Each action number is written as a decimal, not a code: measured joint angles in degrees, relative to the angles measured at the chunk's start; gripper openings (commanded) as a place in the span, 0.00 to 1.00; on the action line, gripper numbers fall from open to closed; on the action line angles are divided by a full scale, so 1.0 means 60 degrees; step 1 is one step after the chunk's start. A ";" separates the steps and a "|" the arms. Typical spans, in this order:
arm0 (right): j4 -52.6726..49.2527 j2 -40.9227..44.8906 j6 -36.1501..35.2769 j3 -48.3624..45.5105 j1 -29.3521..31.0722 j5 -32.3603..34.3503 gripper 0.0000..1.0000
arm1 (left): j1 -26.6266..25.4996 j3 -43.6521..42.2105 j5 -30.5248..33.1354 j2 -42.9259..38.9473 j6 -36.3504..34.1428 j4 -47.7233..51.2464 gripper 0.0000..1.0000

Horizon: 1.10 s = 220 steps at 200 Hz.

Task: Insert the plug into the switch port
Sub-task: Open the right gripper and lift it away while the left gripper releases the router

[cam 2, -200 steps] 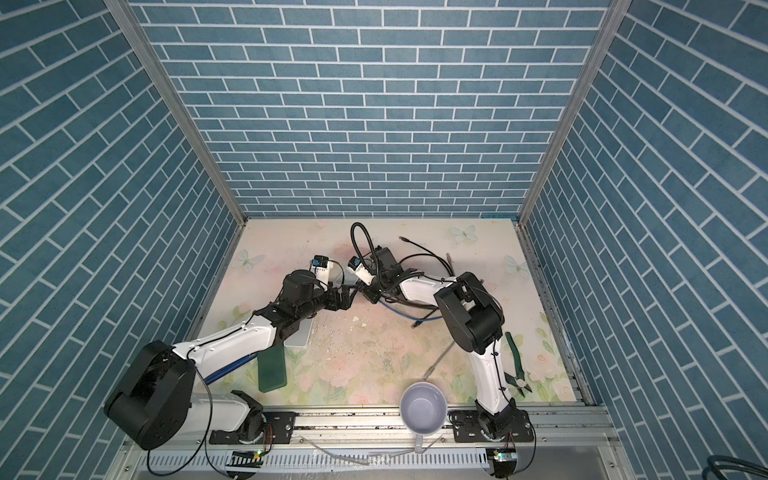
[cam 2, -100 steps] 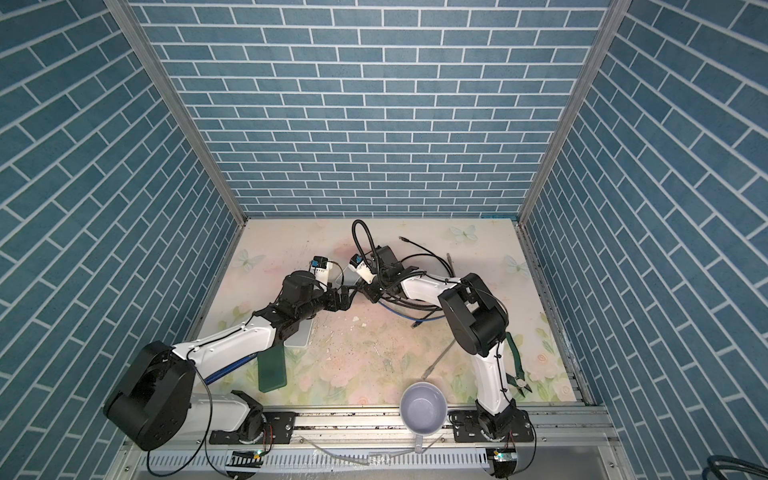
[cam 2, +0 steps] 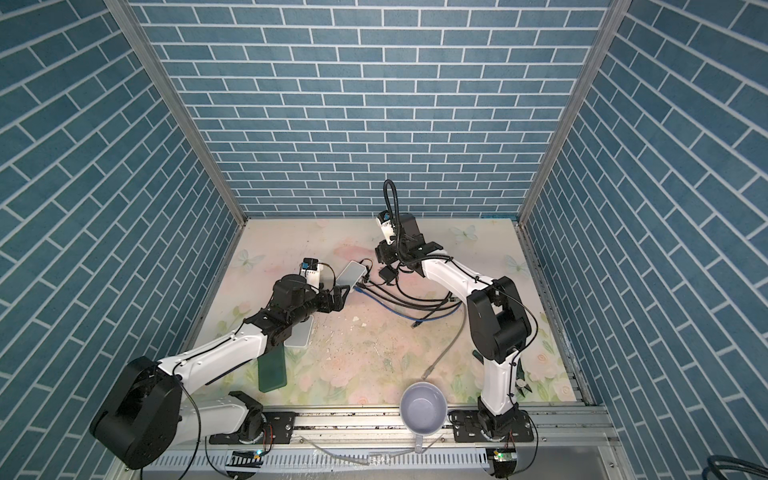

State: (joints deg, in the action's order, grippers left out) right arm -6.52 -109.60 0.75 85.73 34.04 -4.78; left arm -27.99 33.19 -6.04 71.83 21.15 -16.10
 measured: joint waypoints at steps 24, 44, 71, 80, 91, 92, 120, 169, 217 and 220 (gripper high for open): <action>-0.0525 -0.0546 0.0073 0.0353 -0.0127 0.0084 0.32 | 0.0004 -0.0033 0.0000 -0.0011 0.0000 0.0022 1.00; -0.1151 -0.1067 0.0087 0.0758 -0.0178 0.0124 0.30 | 0.0011 -0.0076 0.0000 -0.0044 0.0000 0.0069 1.00; -0.1880 -0.1351 0.0098 0.0871 -0.0182 0.0215 0.30 | 0.0058 -0.0117 0.0004 -0.0066 0.0000 0.0149 1.00; -0.2055 -0.1362 0.0138 0.0856 -0.0182 0.0262 0.30 | 0.0073 -0.0131 0.0004 -0.0066 0.0000 0.0157 1.00; -0.2135 -0.1362 0.0171 0.0823 -0.0182 0.0321 0.30 | 0.0087 -0.0142 0.0000 -0.0066 0.0000 0.0160 0.99; -0.2127 -0.1359 0.0171 0.0809 -0.0182 0.0335 0.30 | 0.0087 -0.0142 0.0000 -0.0066 0.0000 0.0160 1.00; -0.2087 -0.1326 0.0361 0.0350 -0.0182 0.0419 0.29 | 0.0120 -0.0146 -0.0011 -0.0066 0.0000 0.0168 1.00; -0.2087 -0.1315 0.0747 -0.0521 -0.0186 0.0477 0.22 | 0.0146 -0.0146 -0.0080 -0.0015 0.0000 0.0149 1.00; -0.1497 -0.1304 0.1151 -0.0849 -0.0204 0.0470 0.20 | 0.0146 -0.0193 -0.0106 0.0029 0.0007 0.0127 1.00; -0.1443 -0.1304 0.1162 -0.0849 -0.0208 0.0470 0.20 | 0.0146 -0.0204 -0.0102 0.0029 0.0007 0.0124 1.00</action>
State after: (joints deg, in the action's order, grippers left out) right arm -15.18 -117.43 7.73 80.64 32.80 -1.96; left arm -27.11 31.97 -6.66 72.01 21.19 -15.35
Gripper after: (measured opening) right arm 0.205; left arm 0.995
